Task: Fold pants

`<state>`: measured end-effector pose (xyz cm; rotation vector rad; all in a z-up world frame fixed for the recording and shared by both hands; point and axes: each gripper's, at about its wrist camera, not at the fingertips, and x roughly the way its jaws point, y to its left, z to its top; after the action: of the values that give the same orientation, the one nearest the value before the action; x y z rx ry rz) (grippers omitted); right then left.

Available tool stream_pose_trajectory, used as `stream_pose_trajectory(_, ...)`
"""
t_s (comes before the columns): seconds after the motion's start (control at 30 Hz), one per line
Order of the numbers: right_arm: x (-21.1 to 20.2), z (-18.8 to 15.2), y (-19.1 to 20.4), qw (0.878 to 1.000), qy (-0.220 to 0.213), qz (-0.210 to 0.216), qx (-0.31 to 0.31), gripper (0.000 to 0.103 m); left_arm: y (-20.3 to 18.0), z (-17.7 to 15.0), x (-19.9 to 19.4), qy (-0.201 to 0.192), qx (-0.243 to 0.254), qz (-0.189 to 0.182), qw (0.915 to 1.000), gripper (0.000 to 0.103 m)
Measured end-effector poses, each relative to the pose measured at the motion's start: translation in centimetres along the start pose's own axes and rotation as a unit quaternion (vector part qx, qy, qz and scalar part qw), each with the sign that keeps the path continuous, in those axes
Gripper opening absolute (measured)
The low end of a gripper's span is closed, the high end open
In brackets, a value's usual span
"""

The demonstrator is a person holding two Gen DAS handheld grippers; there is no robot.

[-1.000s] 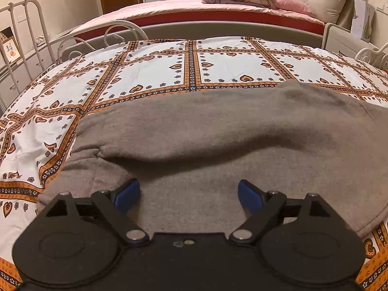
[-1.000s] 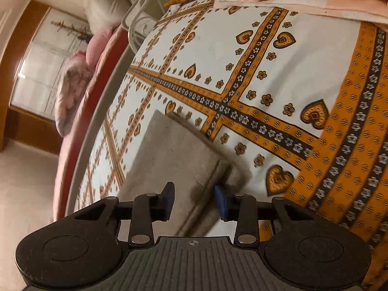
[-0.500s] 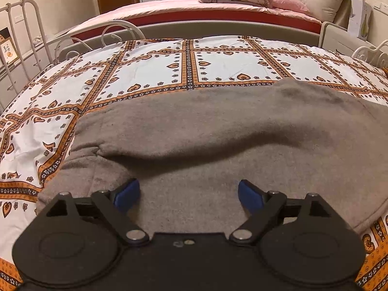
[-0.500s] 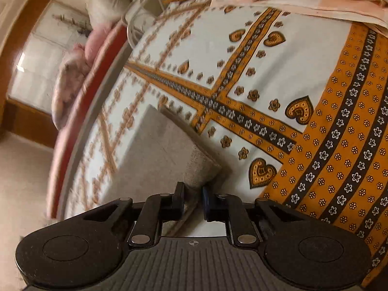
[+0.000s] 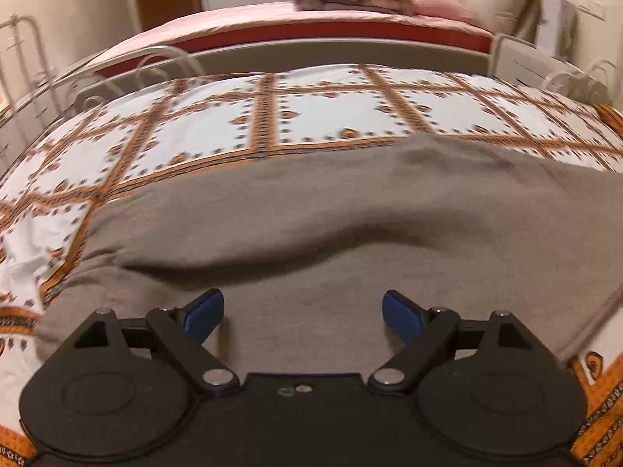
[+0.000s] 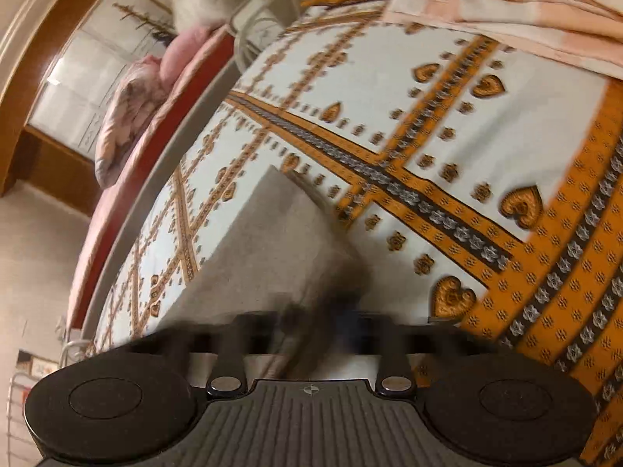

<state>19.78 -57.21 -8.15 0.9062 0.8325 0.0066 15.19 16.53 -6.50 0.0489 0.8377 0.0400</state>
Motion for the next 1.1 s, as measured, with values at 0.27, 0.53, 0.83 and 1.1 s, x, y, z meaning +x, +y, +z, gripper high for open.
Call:
stream_pose_trajectory(0.27,0.2,-0.2,-0.5,1.000,0.007,-0.022,-0.004,0.019,-2.1,0.4,0.4,0.023,-0.038,0.002,0.9990,0.080)
stream_pose_trajectory(0.53,-1.7,-0.6,-0.1,1.000,0.001,-0.003,0.016,0.032,-14.3,1.9,-0.4,-0.020,-0.116,-0.055,0.9915,0.084)
stream_pose_trajectory(0.83,-1.9,-0.6,-0.9,0.998,-0.002,0.017,0.063,0.032,-32.3,3.7,2.2,0.031,-0.061,-0.104,0.9923,0.087)
stream_pose_trajectory(1.1,-2.0,-0.2,-2.0,0.997,0.001,0.019,0.072,0.032,-36.0,2.5,2.5,0.043,-0.045,-0.026,0.9977,0.096)
